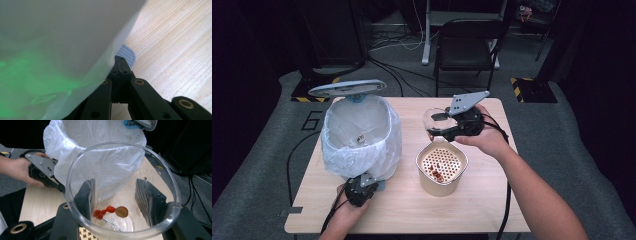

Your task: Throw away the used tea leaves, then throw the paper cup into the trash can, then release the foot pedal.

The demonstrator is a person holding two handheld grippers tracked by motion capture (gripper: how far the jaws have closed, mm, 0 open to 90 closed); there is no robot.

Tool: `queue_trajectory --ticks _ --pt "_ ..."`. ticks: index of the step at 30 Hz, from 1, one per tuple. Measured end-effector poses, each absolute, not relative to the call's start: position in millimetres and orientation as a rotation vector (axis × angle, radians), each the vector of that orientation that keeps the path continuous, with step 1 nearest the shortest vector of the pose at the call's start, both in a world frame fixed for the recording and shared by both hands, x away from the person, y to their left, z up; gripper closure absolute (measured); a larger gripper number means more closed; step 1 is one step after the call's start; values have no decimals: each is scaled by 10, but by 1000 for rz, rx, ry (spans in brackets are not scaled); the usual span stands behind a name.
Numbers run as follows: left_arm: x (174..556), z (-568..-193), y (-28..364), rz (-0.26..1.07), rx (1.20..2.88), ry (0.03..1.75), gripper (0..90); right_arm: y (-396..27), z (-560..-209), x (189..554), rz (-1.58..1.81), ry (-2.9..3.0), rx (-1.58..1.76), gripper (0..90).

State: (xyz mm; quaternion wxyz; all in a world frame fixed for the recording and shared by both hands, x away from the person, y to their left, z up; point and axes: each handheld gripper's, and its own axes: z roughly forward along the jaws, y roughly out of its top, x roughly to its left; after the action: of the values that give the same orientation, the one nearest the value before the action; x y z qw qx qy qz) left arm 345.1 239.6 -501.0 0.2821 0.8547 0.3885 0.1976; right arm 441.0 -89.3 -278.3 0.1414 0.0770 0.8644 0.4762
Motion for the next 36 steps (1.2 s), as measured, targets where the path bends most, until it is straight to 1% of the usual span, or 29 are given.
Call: queue_trajectory --ticks 13,27,36 --pt "3451 -5011 2396 529 2288 1041 900 -490 -2516 4385 1399 2535 250 510" --pt "3449 -5017 2396 519 2277 1040 900 -131 -2405 4535 1461 2550 287 509" --pt "3450 -5017 2399 516 2277 1034 900 132 -2370 4578 1485 2554 238 509"
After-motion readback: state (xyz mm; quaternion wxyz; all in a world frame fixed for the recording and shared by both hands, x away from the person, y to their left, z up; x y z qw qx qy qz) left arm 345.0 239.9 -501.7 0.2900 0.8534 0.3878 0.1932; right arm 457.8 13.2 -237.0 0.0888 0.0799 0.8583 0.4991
